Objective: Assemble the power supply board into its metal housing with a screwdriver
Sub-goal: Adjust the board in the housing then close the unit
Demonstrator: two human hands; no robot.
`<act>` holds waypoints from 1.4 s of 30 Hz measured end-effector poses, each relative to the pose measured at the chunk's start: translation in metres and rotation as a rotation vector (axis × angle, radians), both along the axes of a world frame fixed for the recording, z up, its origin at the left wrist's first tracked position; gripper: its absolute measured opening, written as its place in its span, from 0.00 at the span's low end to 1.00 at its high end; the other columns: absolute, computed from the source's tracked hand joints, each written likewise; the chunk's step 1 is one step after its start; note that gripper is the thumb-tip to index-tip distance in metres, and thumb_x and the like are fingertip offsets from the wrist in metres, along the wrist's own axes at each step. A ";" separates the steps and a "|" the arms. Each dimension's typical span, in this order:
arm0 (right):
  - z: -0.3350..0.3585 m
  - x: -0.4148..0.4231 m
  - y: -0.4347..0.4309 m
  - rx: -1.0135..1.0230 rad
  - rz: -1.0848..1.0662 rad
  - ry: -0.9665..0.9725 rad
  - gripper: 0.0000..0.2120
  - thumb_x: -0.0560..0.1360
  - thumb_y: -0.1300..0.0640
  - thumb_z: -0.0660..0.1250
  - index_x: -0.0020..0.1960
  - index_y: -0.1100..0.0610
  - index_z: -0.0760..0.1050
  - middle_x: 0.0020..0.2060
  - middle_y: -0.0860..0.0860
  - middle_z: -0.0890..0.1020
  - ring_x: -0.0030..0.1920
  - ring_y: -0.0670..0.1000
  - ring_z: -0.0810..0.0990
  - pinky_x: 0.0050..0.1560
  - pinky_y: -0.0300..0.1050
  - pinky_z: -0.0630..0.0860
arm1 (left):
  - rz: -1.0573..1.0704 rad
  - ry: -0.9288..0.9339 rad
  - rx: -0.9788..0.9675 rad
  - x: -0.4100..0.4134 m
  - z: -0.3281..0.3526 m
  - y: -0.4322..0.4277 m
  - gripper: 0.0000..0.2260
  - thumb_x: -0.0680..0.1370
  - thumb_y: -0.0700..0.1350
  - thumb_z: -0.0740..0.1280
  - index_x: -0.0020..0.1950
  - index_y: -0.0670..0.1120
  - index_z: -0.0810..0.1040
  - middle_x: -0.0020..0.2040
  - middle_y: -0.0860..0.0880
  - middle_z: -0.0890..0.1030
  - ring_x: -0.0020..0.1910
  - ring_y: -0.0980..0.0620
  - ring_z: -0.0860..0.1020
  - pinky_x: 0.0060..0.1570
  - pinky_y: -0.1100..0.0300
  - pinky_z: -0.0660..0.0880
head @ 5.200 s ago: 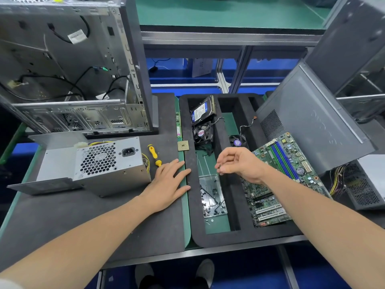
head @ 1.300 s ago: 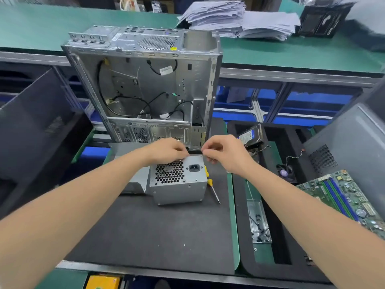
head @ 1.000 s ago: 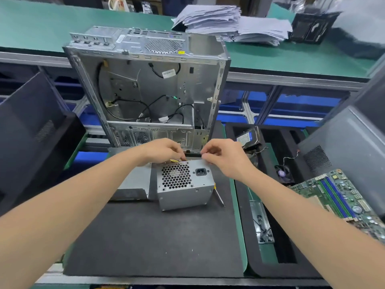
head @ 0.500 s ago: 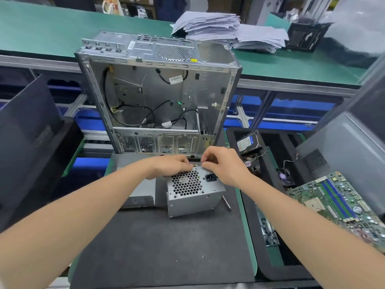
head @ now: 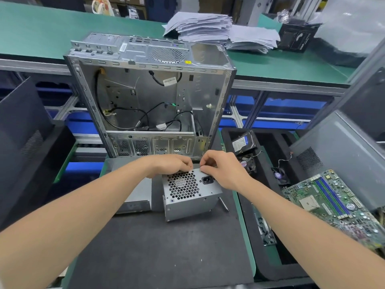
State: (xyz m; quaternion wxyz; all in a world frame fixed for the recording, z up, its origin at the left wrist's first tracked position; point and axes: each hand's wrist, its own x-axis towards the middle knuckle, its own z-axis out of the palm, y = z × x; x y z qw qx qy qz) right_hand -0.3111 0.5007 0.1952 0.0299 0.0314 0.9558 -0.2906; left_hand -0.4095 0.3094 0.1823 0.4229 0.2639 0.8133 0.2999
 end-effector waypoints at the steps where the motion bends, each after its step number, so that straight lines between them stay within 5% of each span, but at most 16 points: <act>1: 0.000 0.000 0.000 0.003 0.000 -0.003 0.01 0.80 0.54 0.72 0.50 0.49 0.81 0.43 0.44 0.84 0.47 0.46 0.81 0.52 0.46 0.79 | -0.012 0.006 -0.010 0.000 0.000 0.001 0.08 0.86 0.47 0.58 0.51 0.51 0.74 0.51 0.51 0.74 0.49 0.50 0.69 0.50 0.54 0.65; 6: -0.001 -0.001 0.000 -0.012 -0.003 -0.007 0.01 0.80 0.54 0.71 0.51 0.49 0.81 0.44 0.45 0.84 0.47 0.46 0.81 0.52 0.46 0.79 | 0.006 -0.063 -0.049 -0.003 -0.006 0.002 0.09 0.86 0.52 0.58 0.48 0.53 0.70 0.48 0.51 0.72 0.46 0.50 0.70 0.49 0.53 0.68; 10: -0.003 0.000 0.001 -0.018 -0.004 -0.012 0.01 0.81 0.54 0.70 0.51 0.49 0.81 0.44 0.45 0.84 0.47 0.46 0.80 0.52 0.46 0.78 | 0.137 -0.261 -0.074 -0.004 -0.009 0.000 0.11 0.85 0.59 0.59 0.55 0.53 0.75 0.45 0.55 0.83 0.39 0.56 0.83 0.30 0.62 0.75; 13: -0.004 0.000 0.002 -0.025 -0.003 -0.014 0.01 0.81 0.54 0.70 0.52 0.49 0.81 0.45 0.45 0.83 0.47 0.46 0.80 0.51 0.45 0.77 | 0.186 -0.376 -0.035 -0.005 -0.015 -0.003 0.15 0.83 0.59 0.62 0.63 0.51 0.78 0.55 0.53 0.86 0.55 0.50 0.85 0.47 0.56 0.81; 15: -0.005 0.000 0.002 -0.029 -0.004 -0.015 0.01 0.81 0.54 0.70 0.52 0.50 0.81 0.45 0.45 0.83 0.48 0.46 0.80 0.51 0.44 0.76 | 0.205 -0.445 0.004 -0.006 -0.019 -0.006 0.18 0.83 0.58 0.64 0.66 0.49 0.79 0.62 0.48 0.84 0.66 0.44 0.80 0.66 0.46 0.77; 17: -0.006 -0.001 0.002 -0.031 -0.005 -0.014 0.01 0.81 0.54 0.70 0.52 0.50 0.81 0.46 0.45 0.84 0.48 0.46 0.80 0.50 0.42 0.75 | 0.237 -0.496 0.028 -0.007 -0.022 -0.008 0.19 0.83 0.57 0.65 0.66 0.47 0.81 0.65 0.45 0.83 0.68 0.41 0.78 0.72 0.40 0.71; 26: -0.009 -0.003 0.002 -0.027 0.002 -0.003 0.01 0.81 0.54 0.71 0.51 0.50 0.81 0.45 0.45 0.83 0.49 0.46 0.80 0.53 0.45 0.77 | 0.327 -0.573 0.125 -0.008 -0.020 -0.006 0.17 0.82 0.47 0.66 0.67 0.39 0.80 0.64 0.41 0.83 0.56 0.46 0.83 0.67 0.47 0.76; 42: -0.007 -0.004 0.001 0.016 -0.001 -0.014 0.01 0.80 0.54 0.72 0.51 0.50 0.82 0.43 0.44 0.84 0.46 0.45 0.81 0.50 0.45 0.79 | 0.206 -0.543 0.237 -0.007 -0.030 -0.014 0.14 0.86 0.45 0.62 0.68 0.42 0.80 0.65 0.44 0.82 0.68 0.42 0.78 0.73 0.46 0.71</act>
